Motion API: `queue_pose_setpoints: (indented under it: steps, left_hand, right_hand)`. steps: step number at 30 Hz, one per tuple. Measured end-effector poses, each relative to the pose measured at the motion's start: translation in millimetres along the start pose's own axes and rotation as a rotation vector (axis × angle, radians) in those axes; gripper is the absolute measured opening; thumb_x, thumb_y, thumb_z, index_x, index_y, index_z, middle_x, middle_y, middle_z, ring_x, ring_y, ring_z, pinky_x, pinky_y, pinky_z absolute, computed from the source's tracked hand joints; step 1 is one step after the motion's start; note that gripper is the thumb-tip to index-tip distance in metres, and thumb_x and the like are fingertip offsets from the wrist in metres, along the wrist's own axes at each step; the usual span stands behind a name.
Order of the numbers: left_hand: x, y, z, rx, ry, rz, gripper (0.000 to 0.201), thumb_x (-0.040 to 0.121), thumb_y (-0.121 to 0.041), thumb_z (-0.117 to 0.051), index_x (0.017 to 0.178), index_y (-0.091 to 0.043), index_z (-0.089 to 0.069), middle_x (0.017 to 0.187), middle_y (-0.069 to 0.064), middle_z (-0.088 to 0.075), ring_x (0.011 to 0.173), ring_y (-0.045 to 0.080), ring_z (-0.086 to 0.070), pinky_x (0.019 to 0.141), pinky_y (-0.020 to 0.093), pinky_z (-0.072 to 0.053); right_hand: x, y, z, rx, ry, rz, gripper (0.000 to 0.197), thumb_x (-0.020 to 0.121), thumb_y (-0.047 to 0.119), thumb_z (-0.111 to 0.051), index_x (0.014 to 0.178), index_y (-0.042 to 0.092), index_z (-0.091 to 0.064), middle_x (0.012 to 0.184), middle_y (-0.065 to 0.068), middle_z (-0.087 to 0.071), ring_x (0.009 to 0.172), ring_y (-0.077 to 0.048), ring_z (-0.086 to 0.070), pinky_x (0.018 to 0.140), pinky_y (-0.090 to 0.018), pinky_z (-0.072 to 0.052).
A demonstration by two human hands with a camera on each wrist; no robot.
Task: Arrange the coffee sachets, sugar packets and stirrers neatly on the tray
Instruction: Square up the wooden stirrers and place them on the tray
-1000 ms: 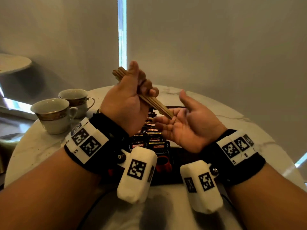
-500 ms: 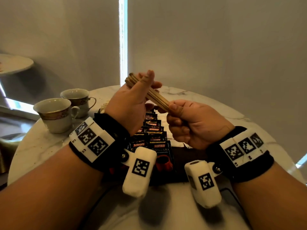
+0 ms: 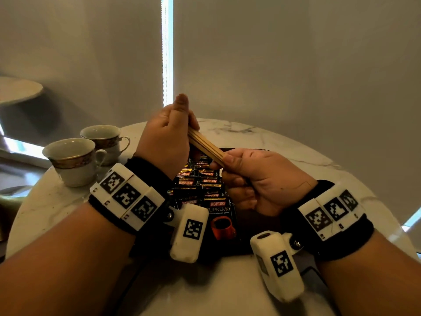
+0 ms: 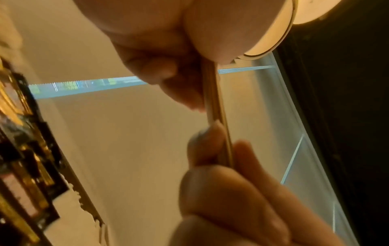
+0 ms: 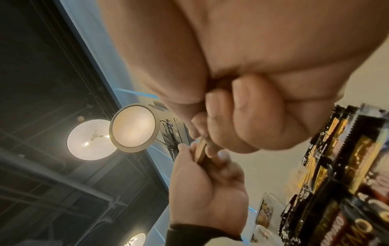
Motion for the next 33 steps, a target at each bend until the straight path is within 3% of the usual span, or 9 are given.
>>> queue_pose_setpoints:
  steps: [4,9,14,16,19,23,26,29,33]
  left_hand:
    - [1,0,0,0.174,-0.009,-0.004,0.046,0.106,-0.044,-0.038,0.074,-0.017,-0.056,0.044,-0.011,-0.052,0.042,0.004,-0.048,0.046,0.02,-0.041]
    - [0,6,-4,0.1,0.003,0.137,0.045,0.105,-0.045,-0.044,0.071,-0.018,-0.057,0.046,-0.008,-0.05,0.045,0.013,-0.048,0.052,0.034,-0.043]
    - [-6,13,-16,0.099,0.087,0.197,0.049,0.105,-0.05,-0.039,0.075,-0.017,-0.06,0.051,-0.007,-0.054,0.047,0.009,-0.05,0.056,0.032,-0.042]
    - [-6,16,-18,0.066,0.116,0.285,0.052,0.104,-0.057,-0.032,0.085,-0.02,-0.064,0.063,-0.005,-0.06,0.055,0.01,-0.052,0.058,0.031,-0.042]
    - [-2,18,-13,-0.016,0.084,0.382,0.057,0.1,-0.067,-0.024,0.105,-0.025,-0.061,0.087,0.002,-0.067,0.067,0.015,-0.055,0.071,0.038,-0.043]
    - [-1,19,-11,-0.086,0.055,0.414,0.057,0.098,-0.07,-0.023,0.106,-0.026,-0.059,0.096,0.003,-0.066,0.072,0.017,-0.056,0.077,0.041,-0.042]
    - [-2,22,-12,-0.106,0.046,0.428,0.055,0.098,-0.069,-0.024,0.102,-0.026,-0.06,0.093,0.003,-0.066,0.068,0.016,-0.054,0.069,0.036,-0.041]
    - [-2,25,-12,-0.102,0.035,0.421,0.056,0.099,-0.069,-0.024,0.102,-0.026,-0.06,0.092,0.004,-0.067,0.066,0.016,-0.055,0.07,0.037,-0.04]
    - [-1,29,-12,-0.101,0.027,0.426,0.056,0.099,-0.068,-0.023,0.103,-0.026,-0.061,0.089,0.003,-0.067,0.066,0.015,-0.056,0.069,0.036,-0.041]
  right_hand:
    - [-4,6,1,-0.07,0.048,0.004,0.026,0.093,0.029,-0.052,0.09,0.012,-0.071,0.058,-0.003,-0.045,0.039,-0.011,-0.034,0.041,-0.023,-0.021]
    - [-9,10,-5,-0.12,0.083,-0.02,0.024,0.094,0.02,-0.051,0.106,0.004,-0.065,0.08,-0.015,-0.065,0.058,-0.02,-0.06,0.045,-0.025,-0.047]
    - [-13,17,-9,-0.04,0.018,-0.034,0.034,0.097,0.001,-0.04,0.129,0.003,-0.051,0.082,-0.01,-0.058,0.045,-0.011,-0.044,0.035,-0.019,-0.035]
    - [-18,30,4,-0.172,-0.049,-0.055,0.035,0.096,-0.002,-0.041,0.13,0.002,-0.052,0.079,-0.009,-0.056,0.046,-0.011,-0.041,0.036,-0.019,-0.031]
    - [-18,60,53,-0.411,-0.383,-0.078,0.035,0.095,-0.003,-0.046,0.128,0.006,-0.056,0.079,-0.009,-0.059,0.054,-0.015,-0.047,0.045,-0.025,-0.039]
    - [-4,68,130,-0.895,-0.76,-0.254,0.039,0.093,0.004,-0.057,0.13,0.015,-0.06,0.091,-0.012,-0.065,0.074,-0.022,-0.056,0.067,-0.034,-0.049]
    - [11,54,155,-1.233,-0.759,-0.433,0.039,0.094,0.008,-0.059,0.133,0.01,-0.058,0.09,-0.008,-0.064,0.072,-0.02,-0.056,0.068,-0.032,-0.05]
    - [20,50,163,-1.52,-0.746,-0.503,0.03,0.096,0.016,-0.057,0.124,0.007,-0.065,0.103,-0.009,-0.068,0.086,-0.021,-0.064,0.083,-0.035,-0.057]
    - [32,46,165,-1.601,-0.726,-0.518,0.025,0.096,0.02,-0.051,0.107,0.009,-0.07,0.096,-0.007,-0.07,0.086,-0.022,-0.066,0.079,-0.036,-0.057]
Point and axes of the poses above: each hand's wrist, its own x-axis towards the middle knuckle, its own z-axis out of the back of the hand, y = z × x, the point moved 5 cm from there along x, towards the middle knuckle
